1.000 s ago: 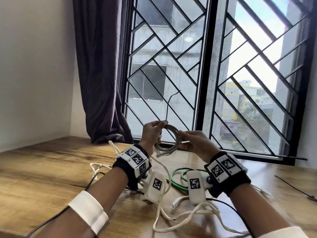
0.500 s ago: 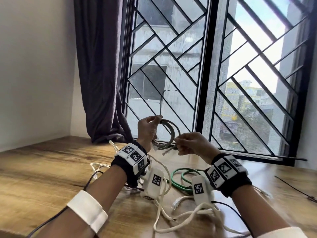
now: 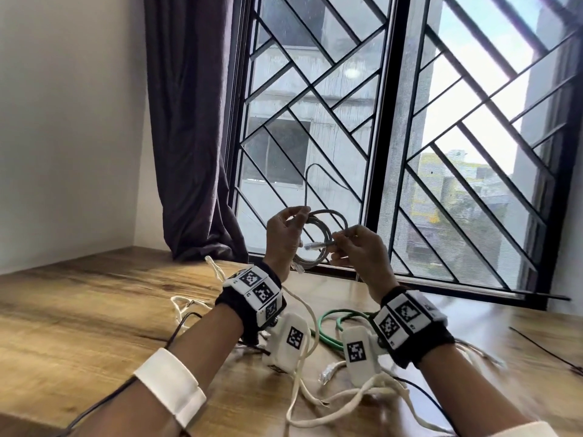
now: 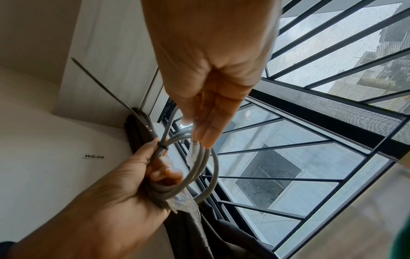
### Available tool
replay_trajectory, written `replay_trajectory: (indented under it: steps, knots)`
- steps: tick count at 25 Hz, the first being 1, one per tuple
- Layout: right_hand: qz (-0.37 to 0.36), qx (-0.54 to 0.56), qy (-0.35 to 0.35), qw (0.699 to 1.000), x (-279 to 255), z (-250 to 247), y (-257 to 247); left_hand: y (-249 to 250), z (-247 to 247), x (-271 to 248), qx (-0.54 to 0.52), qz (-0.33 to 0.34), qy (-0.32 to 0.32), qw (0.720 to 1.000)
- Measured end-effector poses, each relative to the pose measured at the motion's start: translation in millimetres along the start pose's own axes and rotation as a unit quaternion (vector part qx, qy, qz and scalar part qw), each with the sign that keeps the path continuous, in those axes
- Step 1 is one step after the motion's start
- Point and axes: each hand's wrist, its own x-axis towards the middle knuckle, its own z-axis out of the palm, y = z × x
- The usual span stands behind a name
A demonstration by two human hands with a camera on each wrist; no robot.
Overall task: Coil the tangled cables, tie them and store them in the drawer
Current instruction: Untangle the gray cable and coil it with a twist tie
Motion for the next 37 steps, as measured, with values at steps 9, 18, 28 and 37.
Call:
replay_trajectory:
  steps: [9, 18, 28, 37]
  knots:
    - [0.047, -0.039, -0.063, 0.996, -1, 3, -2, -3, -3, 1, -0.03, -0.049, 0.012, 0.998]
    - [-0.015, -0.088, -0.057, 0.994, -2, -4, 7, -3, 1, -5, -0.022, -0.072, -0.007, 0.997]
    - [-0.114, -0.171, -0.023, 0.978, 7, -8, -4, 3, 2, -13, 0.033, -0.13, -0.157, 0.979]
    - [-0.094, -0.314, 0.136, 0.935, 13, -21, -4, 18, 11, -23, 0.112, -0.237, -0.314, 0.912]
